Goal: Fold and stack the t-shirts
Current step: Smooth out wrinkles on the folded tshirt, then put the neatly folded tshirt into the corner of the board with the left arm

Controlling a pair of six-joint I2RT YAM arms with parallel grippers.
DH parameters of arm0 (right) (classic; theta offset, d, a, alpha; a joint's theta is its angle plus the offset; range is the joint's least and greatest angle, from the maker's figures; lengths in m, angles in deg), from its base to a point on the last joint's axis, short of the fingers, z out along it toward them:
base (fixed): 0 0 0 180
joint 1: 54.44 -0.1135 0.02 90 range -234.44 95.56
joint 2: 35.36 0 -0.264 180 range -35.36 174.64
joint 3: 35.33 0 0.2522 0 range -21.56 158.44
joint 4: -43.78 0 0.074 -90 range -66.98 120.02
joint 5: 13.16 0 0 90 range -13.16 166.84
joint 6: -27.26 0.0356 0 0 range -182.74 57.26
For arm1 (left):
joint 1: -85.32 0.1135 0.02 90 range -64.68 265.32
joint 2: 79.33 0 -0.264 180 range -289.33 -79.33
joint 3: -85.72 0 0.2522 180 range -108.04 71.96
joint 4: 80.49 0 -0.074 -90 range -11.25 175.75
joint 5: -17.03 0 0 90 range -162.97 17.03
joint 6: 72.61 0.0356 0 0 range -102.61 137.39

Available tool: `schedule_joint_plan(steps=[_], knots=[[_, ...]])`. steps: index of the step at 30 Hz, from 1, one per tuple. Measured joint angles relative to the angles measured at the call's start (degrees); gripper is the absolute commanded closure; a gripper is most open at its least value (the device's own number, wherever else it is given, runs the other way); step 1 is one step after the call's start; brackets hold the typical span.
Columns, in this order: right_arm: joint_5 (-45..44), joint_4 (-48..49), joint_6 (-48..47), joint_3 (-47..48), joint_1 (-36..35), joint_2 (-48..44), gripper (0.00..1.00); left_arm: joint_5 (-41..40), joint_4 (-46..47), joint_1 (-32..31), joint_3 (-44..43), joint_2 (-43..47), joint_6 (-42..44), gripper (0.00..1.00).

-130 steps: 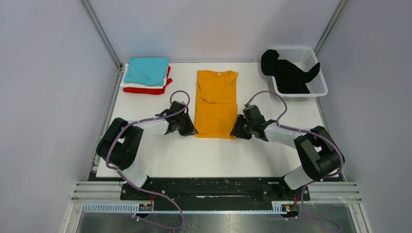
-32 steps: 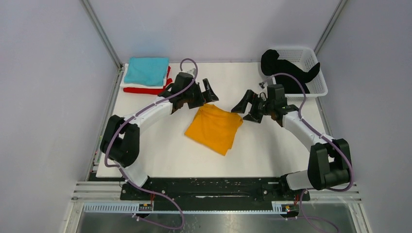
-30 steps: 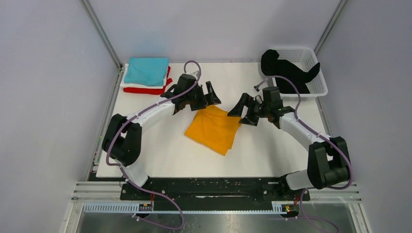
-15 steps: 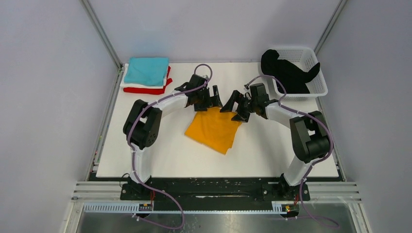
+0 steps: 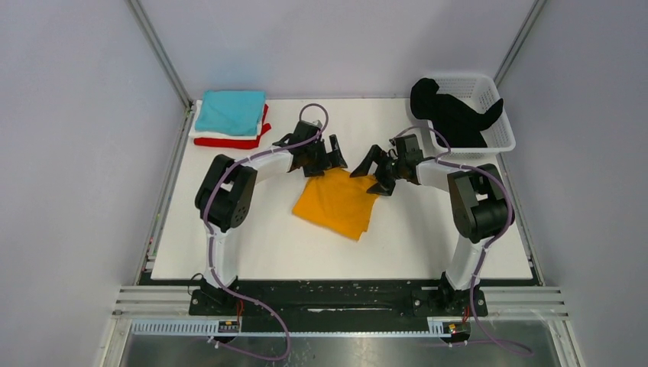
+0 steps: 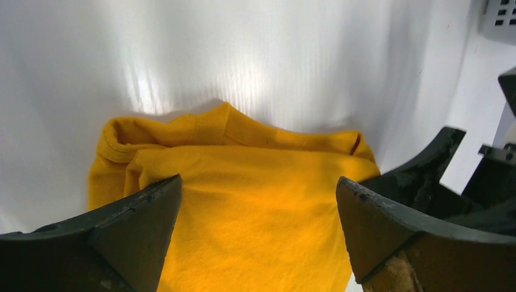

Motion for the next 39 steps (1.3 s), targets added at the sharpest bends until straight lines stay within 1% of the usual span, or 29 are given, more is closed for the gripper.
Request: schedule_joint_plan(steps=[3, 5, 8, 10, 13, 16, 18, 21, 23, 26, 28, 32, 33, 36, 37, 39], knots=[[0.72, 1.07, 0.04, -0.79, 0.37, -0.31, 0.01, 0.00, 2.82, 0.00, 6.01, 3.76, -0.96, 0.01], [0.35, 0.55, -1.03, -1.18, 0.35, -1.22, 0.01, 0.11, 2.25, -0.02, 9.40, 6.67, -1.73, 0.01], [-2.01, -4.46, -4.55, -1.25, 0.39, -4.57, 0.01, 0.00, 0.11, -0.48, 12.61, 10.38, -2.21, 0.01], [-4.07, -8.61, -6.71, -1.05, 0.50, -8.02, 0.00, -1.03, -2.38, -1.46, 14.99, 15.52, -2.49, 0.01], [-7.39, -13.38, -8.79, -0.92, 0.79, -15.56, 0.01, -2.86, -4.11, -2.45, 16.20, 23.12, -2.69, 0.01], [-11.37, -14.99, -9.22, -2.36, 1.22, -26.47, 0.00, -5.09, -4.17, -3.19, 17.46, 31.91, -2.71, 0.01], [-14.23, -15.10, -8.94, -5.31, 1.77, -34.21, 0.01, -6.88, -4.17, -3.23, 19.08, 36.46, -2.71, 0.01], [-20.17, -17.18, -7.41, -11.19, 3.17, -44.50, 0.00, -9.51, -5.22, -3.21, 22.34, 39.89, -2.71, 0.01], [-25.77, -18.82, -5.75, -15.41, 3.89, -49.66, 0.01, -10.56, -6.56, -3.13, 24.63, 39.45, -2.75, 0.01], [-32.81, -21.86, -3.65, -22.25, 4.52, -57.11, 0.00, -10.75, -8.11, -3.13, 27.34, 36.33, -2.73, 0.01], [-35.12, -23.10, -3.48, -25.92, 4.59, -62.10, 0.00, -10.56, -8.85, -3.13, 28.28, 33.38, -2.67, 0.01], [-36.92, -24.33, -4.74, -29.05, 4.59, -70.69, 0.01, -9.49, -8.09, -3.21, 28.94, 27.28, -2.67, 0.03], [-37.42, -25.18, -5.81, -29.16, 4.59, -74.40, 0.00, -9.18, -7.37, -3.39, 28.55, 24.41, -2.58, 0.08], [-37.35, -25.35, -7.67, -29.42, 4.59, -75.82, 0.01, -9.16, -6.32, -3.89, 27.52, 22.69, -2.80, 0.18], [-37.31, -25.66, -8.39, -29.55, 4.59, -76.24, 0.00, -9.01, -5.99, -4.24, 26.05, 21.44, -2.91, 0.23], [-37.31, -26.67, -10.01, -29.70, 4.59, -76.54, 0.00, -9.27, -5.25, -5.31, 23.82, 19.12, -3.06, 0.39]])
